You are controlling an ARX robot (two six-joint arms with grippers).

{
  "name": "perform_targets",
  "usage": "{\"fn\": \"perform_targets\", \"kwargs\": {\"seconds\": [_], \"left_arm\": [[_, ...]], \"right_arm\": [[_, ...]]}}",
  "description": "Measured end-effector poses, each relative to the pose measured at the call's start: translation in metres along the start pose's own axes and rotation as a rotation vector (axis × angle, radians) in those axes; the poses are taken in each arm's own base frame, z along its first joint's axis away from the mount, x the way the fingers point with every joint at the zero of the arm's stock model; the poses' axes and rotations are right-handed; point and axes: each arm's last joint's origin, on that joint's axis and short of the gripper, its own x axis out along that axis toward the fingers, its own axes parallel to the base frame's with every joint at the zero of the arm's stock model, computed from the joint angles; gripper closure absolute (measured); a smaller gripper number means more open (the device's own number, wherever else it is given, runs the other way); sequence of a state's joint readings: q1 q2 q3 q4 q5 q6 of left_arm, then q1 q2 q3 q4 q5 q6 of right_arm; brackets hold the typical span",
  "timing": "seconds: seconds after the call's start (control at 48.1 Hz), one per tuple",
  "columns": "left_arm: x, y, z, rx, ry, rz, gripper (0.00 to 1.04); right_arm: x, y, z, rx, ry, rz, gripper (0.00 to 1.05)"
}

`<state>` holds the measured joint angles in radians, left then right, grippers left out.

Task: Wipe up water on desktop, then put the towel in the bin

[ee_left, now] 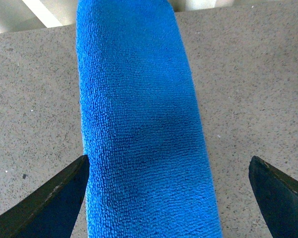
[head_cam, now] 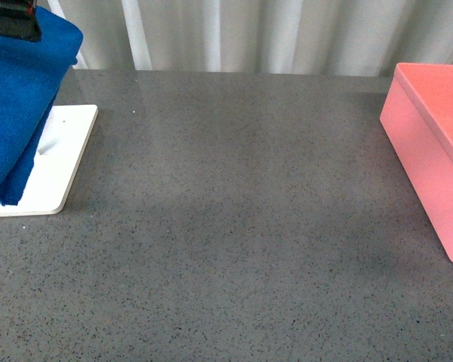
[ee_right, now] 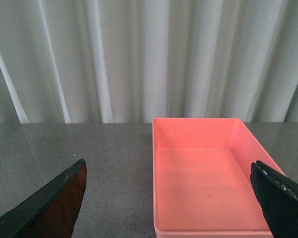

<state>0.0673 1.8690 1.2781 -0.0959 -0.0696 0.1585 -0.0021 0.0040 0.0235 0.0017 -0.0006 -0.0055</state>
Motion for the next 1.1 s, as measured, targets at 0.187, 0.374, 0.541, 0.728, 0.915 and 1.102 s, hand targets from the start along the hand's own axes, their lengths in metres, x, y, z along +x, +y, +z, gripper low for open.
{"fn": "perform_targets", "kwargs": {"seconds": [0.187, 0.374, 0.541, 0.728, 0.915, 1.102], "left_arm": [[0.010, 0.002, 0.000, 0.010, 0.007, 0.024, 0.07], [0.017, 0.004, -0.003, 0.012, 0.020, 0.039, 0.07], [0.027, 0.004, -0.011, 0.006, 0.054, 0.037, 0.07], [0.031, 0.004, -0.014, 0.002, 0.065, 0.043, 0.07], [0.034, 0.009, -0.017, -0.008, 0.070, 0.071, 0.43], [0.035, 0.017, -0.021, -0.021, 0.077, 0.078, 0.75]], "right_arm": [[0.000, 0.000, 0.000, 0.000, 0.000, 0.000, 0.07], [0.000, 0.000, 0.000, 0.000, 0.000, 0.000, 0.07], [0.000, 0.000, 0.000, 0.000, 0.000, 0.000, 0.07], [0.000, 0.000, 0.000, 0.000, 0.000, 0.000, 0.07], [0.000, 0.000, 0.000, 0.000, 0.000, 0.000, 0.07], [0.000, 0.000, 0.000, 0.000, 0.000, 0.000, 0.07]]}}
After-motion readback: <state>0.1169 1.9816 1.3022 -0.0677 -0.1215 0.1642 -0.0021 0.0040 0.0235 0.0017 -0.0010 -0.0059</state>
